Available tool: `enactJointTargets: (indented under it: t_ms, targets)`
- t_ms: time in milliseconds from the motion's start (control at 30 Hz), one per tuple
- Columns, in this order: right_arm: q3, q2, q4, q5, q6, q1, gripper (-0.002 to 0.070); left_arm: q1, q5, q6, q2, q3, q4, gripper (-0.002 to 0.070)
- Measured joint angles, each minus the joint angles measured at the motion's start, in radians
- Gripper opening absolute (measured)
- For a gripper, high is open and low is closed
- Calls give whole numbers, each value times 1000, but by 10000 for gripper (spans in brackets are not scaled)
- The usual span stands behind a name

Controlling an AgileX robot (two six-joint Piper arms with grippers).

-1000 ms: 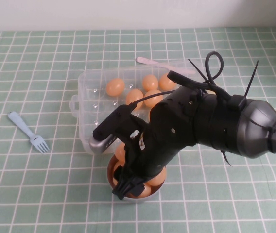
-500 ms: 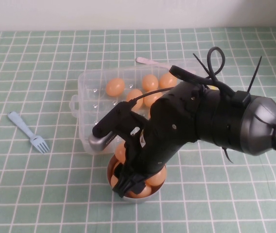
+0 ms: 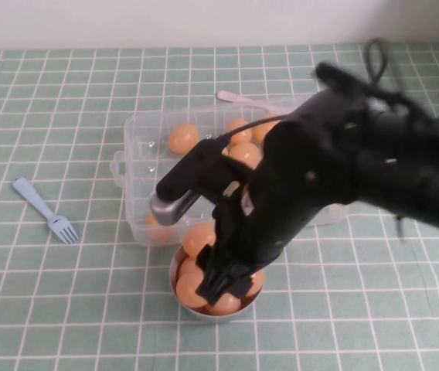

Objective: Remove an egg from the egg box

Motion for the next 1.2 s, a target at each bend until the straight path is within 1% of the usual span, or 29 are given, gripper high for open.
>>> enactJointTargets:
  t_ms: [67, 100, 167, 267, 333, 367, 467, 567, 733, 833, 1200]
  targets:
    - [0, -60, 0, 38, 0, 0, 395, 0, 0, 0, 0, 0, 0, -3]
    - [2, -91, 0, 65, 0, 0, 358, 0, 0, 0, 0, 0, 0, -3]
    - [4, -138, 0, 132, 0, 0, 268, 0, 0, 0, 0, 0, 0, -3]
    - [4, -192, 0, 232, 0, 0, 91, 0, 0, 0, 0, 0, 0, -3]
    - [4, -213, -2, 255, 0, 0, 34, 0, 0, 0, 0, 0, 0, -3]
    - [4, -223, -4, 261, 0, 0, 17, 0, 0, 0, 0, 0, 0, -3]
    - [13, -263, -6, 266, 0, 0, -6, 0, 0, 0, 0, 0, 0, -3]
    - [52, -320, -6, 267, 0, 0, -12, 0, 0, 0, 0, 0, 0, -3]
    - [174, -446, 10, 263, 15, 0, -15, 0, 0, 0, 0, 0, 0, -3]
    - [201, -501, 11, 273, 15, 0, -15, 0, 0, 0, 0, 0, 0, -3]
    - [215, -526, 56, 279, 2, 0, -16, 0, 0, 0, 0, 0, 0, -3]
